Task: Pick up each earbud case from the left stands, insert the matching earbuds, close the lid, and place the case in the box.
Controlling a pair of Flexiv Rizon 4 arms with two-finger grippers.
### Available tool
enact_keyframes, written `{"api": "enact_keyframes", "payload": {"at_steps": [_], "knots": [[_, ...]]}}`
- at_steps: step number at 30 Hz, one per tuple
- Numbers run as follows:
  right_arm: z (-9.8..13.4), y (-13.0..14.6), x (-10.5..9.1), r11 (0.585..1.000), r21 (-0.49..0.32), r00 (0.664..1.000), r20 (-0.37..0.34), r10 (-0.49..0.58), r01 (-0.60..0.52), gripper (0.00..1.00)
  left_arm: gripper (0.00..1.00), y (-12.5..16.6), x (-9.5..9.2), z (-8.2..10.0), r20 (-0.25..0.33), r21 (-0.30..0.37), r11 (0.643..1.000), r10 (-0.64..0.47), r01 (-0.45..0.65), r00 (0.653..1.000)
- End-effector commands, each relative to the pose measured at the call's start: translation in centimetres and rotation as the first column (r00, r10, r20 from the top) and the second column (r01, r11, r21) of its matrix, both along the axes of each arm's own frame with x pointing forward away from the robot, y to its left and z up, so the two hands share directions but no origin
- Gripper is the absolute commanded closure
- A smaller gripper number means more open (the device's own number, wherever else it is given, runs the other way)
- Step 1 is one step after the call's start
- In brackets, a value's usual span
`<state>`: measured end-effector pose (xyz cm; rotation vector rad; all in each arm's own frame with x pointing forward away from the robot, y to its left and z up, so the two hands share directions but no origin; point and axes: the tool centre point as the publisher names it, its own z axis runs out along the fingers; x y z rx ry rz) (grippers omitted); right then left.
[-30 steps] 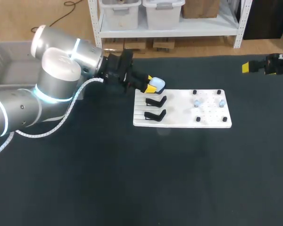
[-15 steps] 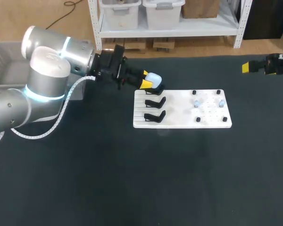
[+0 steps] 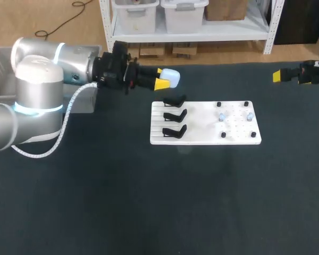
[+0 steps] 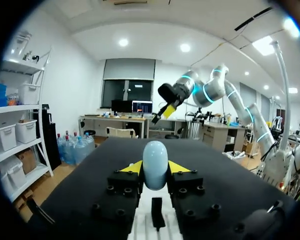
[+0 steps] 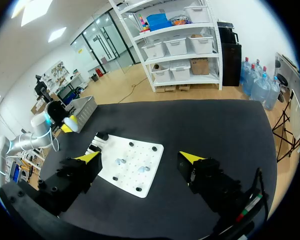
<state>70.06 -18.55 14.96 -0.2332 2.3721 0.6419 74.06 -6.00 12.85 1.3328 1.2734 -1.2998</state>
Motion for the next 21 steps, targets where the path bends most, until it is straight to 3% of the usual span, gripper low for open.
{"api": "enact_keyframes", "payload": {"at_steps": [1, 10, 15, 21], "knots": [[0.0, 0.0, 0.0, 1.0, 0.0, 1.0, 0.0, 0.0, 0.0, 0.0, 1.0, 1.2, -2.5, 1.6, 0.008, -0.044, 0.99, 0.133, -0.132, 0.991], [0.0, 0.0, 0.0, 1.0, 0.0, 1.0, 0.0, 0.0, 0.0, 0.0, 1.0, 1.9, -4.6, 4.7, 0.003, -0.162, 0.971, 0.18, -0.177, 0.984], [0.0, 0.0, 0.0, 1.0, 0.0, 1.0, 0.0, 0.0, 0.0, 0.0, 1.0, 1.8, -5.8, 5.3, 0.036, -0.198, 0.965, 0.185, -0.174, 0.982], [0.0, 0.0, 0.0, 1.0, 0.0, 1.0, 0.0, 0.0, 0.0, 0.0, 1.0, 1.8, -5.8, 5.3, 0.036, -0.198, 0.965, 0.185, -0.174, 0.982]]}}
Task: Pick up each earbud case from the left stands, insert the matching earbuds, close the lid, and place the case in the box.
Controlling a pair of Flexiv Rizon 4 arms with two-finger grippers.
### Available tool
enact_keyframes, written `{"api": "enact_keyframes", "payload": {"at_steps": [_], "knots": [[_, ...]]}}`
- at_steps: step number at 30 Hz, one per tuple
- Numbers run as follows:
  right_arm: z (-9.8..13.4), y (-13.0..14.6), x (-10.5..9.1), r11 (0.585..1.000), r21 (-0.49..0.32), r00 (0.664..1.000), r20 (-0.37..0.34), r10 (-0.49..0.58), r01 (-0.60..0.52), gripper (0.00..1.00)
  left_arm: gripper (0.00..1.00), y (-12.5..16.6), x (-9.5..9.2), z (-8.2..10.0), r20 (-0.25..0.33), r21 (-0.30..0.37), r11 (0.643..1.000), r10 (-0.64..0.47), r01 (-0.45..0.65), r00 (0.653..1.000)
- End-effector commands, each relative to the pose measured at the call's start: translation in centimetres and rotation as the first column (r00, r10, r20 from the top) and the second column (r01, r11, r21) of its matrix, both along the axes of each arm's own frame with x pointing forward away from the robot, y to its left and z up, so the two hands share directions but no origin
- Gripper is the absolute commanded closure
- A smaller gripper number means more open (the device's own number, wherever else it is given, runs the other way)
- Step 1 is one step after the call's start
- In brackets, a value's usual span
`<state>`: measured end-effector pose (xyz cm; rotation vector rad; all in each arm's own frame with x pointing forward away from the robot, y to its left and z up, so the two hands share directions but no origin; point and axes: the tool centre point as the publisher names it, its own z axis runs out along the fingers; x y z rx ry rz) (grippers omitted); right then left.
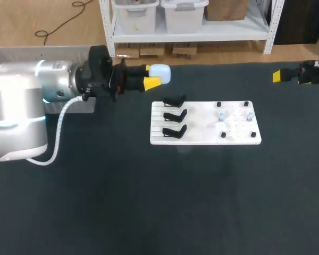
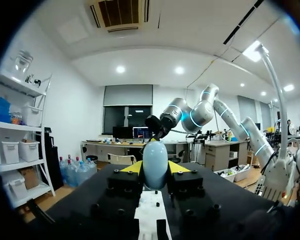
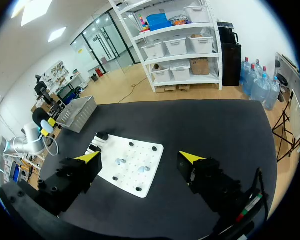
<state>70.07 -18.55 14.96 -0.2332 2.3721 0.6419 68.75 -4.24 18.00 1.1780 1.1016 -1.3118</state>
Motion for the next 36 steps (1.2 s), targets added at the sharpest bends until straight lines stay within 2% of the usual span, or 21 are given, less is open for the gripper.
{"api": "enact_keyframes", "payload": {"at_steps": [1, 21, 25, 29, 36], "knots": [[0.0, 0.0, 0.0, 1.0, 0.0, 1.0, 0.0, 0.0, 0.0, 0.0, 1.0, 0.0, -0.5, 0.1, -0.012, 0.003, 0.992, 0.13, -0.13, 0.991], [0.0, 0.0, 0.0, 1.0, 0.0, 1.0, 0.0, 0.0, 0.0, 0.0, 1.0, 0.0, -0.8, 0.0, -0.018, 0.01, 0.993, 0.121, -0.121, 0.993], [0.4, 2.3, -0.7, 0.997, -0.064, 0.999, -0.016, 0.042, -0.042, 0.0, 1.0, 0.0, -1.4, -0.9, -0.028, 0.021, 0.993, 0.116, -0.116, 0.993], [0.8, 4.6, -2.0, 0.993, -0.079, 0.996, -0.02, 0.083, -0.085, 0.0, 1.0, 0.2, -1.6, -1.7, -0.043, 0.027, 0.995, 0.098, -0.097, 0.994], [0.5, 8.1, -4.2, 0.984, -0.109, 0.99, -0.056, 0.132, -0.137, 0.0, 1.0, 0.4, -1.6, -2.3, -0.036, 0.036, 0.997, 0.069, -0.067, 0.997]]}}
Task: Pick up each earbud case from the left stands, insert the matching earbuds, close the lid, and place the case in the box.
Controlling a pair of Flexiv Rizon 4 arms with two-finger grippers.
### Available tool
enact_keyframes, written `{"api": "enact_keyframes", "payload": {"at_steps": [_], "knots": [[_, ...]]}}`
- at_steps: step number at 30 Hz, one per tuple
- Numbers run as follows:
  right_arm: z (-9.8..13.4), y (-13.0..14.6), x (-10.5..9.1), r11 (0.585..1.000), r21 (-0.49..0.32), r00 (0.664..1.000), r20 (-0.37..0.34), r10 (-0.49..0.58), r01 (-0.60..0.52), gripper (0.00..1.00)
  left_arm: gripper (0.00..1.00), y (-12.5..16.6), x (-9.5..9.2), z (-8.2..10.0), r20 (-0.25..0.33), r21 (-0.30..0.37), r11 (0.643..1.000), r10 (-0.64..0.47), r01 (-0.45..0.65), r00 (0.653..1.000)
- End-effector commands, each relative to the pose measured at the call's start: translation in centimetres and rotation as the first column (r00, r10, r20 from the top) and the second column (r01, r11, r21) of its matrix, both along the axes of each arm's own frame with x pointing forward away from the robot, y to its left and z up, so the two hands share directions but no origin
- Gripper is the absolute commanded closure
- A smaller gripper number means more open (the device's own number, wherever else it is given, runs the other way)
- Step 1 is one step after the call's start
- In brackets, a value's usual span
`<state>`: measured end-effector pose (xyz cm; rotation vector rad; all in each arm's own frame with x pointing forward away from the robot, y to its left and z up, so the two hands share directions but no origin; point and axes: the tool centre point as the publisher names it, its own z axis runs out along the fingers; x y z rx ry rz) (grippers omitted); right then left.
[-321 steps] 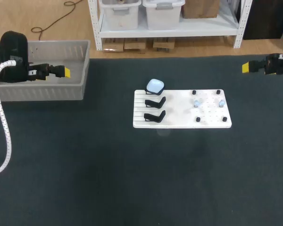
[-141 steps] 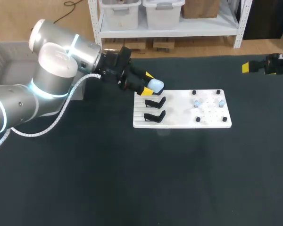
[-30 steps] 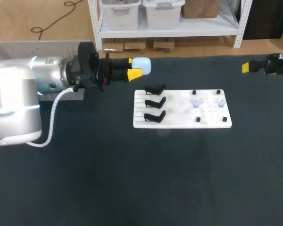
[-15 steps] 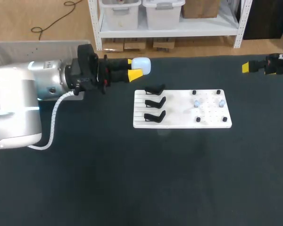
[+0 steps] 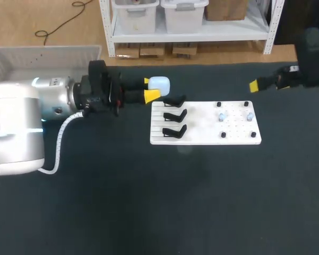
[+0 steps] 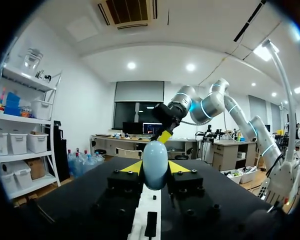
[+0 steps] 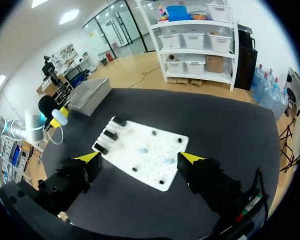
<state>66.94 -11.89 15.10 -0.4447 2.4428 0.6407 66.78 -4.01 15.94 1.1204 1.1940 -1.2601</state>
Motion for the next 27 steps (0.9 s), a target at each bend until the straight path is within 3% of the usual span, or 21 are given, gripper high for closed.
{"api": "enact_keyframes", "payload": {"at_steps": [1, 12, 20, 27], "knots": [[0.4, 2.0, -1.5, 0.999, -0.045, 1.0, 0.003, -0.021, 0.021, 0.0, 1.0, 0.2, 0.3, -0.3, 0.005, 0.005, 1.0, -0.021, 0.021, 1.0], [-0.2, 6.6, -4.4, 0.997, -0.073, 0.999, -0.045, 0.005, -0.009, 0.0, 1.0, 0.4, 0.4, -1.1, 0.048, -0.018, 0.999, -0.032, 0.033, 0.998], [-0.2, 8.9, -4.8, 0.997, -0.078, 0.998, -0.067, 0.02, -0.025, 0.0, 1.0, 0.1, 0.6, -0.9, 0.076, -0.036, 0.998, -0.039, 0.042, 0.996], [0.6, 13.1, -4.5, 0.992, -0.095, 0.995, -0.066, 0.072, -0.078, 0.0, 1.0, 0.0, 0.6, -0.9, 0.08, -0.036, 0.999, -0.037, 0.04, 0.996]]}}
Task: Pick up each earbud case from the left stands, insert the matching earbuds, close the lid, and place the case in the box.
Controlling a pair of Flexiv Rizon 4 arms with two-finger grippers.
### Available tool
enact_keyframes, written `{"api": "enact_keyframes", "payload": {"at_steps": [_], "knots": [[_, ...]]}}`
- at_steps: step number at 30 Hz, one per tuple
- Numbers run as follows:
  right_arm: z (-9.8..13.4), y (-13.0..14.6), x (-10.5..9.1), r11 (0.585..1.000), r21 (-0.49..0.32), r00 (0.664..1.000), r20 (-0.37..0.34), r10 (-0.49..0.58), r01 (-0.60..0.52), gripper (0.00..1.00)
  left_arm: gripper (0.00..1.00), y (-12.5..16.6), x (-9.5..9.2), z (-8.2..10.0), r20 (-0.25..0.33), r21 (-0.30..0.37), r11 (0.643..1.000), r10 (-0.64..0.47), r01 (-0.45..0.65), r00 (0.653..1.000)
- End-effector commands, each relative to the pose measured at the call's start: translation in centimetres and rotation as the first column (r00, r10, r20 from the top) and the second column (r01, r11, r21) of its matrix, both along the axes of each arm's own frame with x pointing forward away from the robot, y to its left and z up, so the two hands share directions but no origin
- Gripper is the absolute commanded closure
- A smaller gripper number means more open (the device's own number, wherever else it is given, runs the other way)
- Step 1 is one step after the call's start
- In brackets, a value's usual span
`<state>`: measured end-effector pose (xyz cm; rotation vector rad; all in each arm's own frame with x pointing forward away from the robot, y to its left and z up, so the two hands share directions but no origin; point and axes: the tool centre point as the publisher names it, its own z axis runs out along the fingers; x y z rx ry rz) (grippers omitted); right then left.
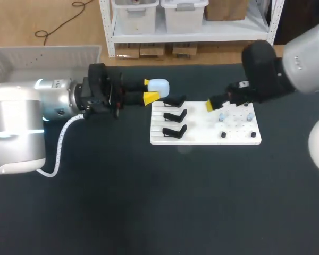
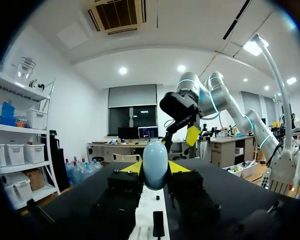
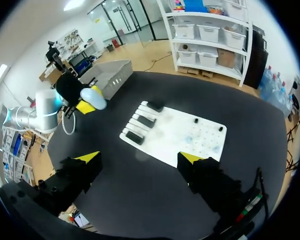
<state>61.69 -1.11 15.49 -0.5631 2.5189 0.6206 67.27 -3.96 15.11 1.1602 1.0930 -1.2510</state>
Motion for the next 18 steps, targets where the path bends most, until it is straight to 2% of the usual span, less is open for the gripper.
{"api": "enact_keyframes", "payload": {"at_steps": [1, 10, 18], "knots": [[0.3, 2.9, 0.8, 1.0, -0.029, 1.0, -0.001, -0.002, 0.002, 0.0, 1.0, 0.0, 0.1, -0.1, 0.001, -0.002, 1.0, 0.0, 0.0, 1.0], [0.8, 7.8, 1.5, 0.998, -0.025, 0.998, 0.0, 0.064, -0.064, 0.0, 1.0, 0.0, 0.1, -0.1, 0.001, -0.002, 1.0, 0.0, 0.0, 1.0], [0.7, 9.1, 1.6, 0.996, -0.015, 0.997, 0.002, 0.083, -0.083, 0.0, 1.0, 0.4, -0.1, -0.6, -0.027, 0.02, 1.0, -0.004, 0.005, 1.0]]}}
